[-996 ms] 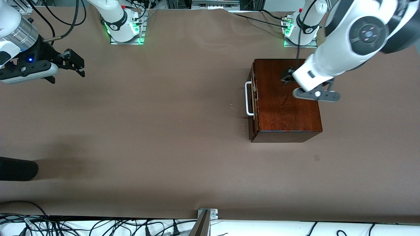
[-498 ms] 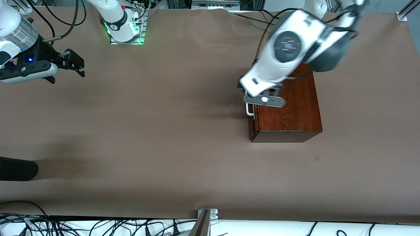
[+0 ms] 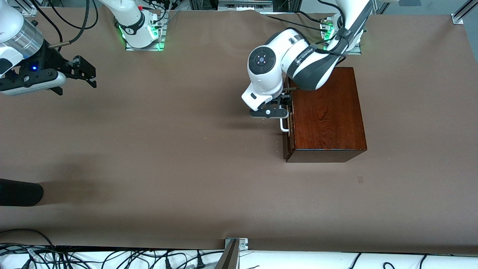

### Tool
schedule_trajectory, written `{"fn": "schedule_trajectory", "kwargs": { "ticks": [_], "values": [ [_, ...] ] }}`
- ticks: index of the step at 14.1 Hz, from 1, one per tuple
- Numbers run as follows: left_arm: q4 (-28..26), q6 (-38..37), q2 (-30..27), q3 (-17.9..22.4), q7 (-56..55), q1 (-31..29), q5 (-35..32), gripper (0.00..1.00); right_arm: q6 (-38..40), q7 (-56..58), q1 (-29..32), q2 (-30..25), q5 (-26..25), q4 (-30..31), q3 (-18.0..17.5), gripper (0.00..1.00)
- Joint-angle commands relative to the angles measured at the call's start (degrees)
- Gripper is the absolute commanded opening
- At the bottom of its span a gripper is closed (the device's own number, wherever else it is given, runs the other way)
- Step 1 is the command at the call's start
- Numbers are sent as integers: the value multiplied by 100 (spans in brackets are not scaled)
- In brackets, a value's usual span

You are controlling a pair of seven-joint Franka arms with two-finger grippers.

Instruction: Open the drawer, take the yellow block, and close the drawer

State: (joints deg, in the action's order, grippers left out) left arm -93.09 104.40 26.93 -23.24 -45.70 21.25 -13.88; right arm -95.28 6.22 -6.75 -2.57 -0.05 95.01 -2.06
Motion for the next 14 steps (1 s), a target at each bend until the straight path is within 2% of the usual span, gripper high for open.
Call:
{"fn": "schedule_trajectory", "kwargs": {
  "ticks": [1, 5, 9, 14],
  "values": [
    [-331, 342, -83, 21, -89, -59, -273, 100, 80, -69, 7, 37, 67, -114, 4, 100],
    [-675, 931, 4, 21, -430, -68, -282, 100, 141, -16, 16, 37, 58, -97, 13, 100],
    [-675, 977, 259, 21, -737, -24, -633, 100, 132, 19, 16, 55, 58, -105, 13, 100],
    [-649, 1450, 470, -5, -941, 20, -643, 100, 124, 19, 7, 64, 58, -105, 4, 100]
  ]
}}
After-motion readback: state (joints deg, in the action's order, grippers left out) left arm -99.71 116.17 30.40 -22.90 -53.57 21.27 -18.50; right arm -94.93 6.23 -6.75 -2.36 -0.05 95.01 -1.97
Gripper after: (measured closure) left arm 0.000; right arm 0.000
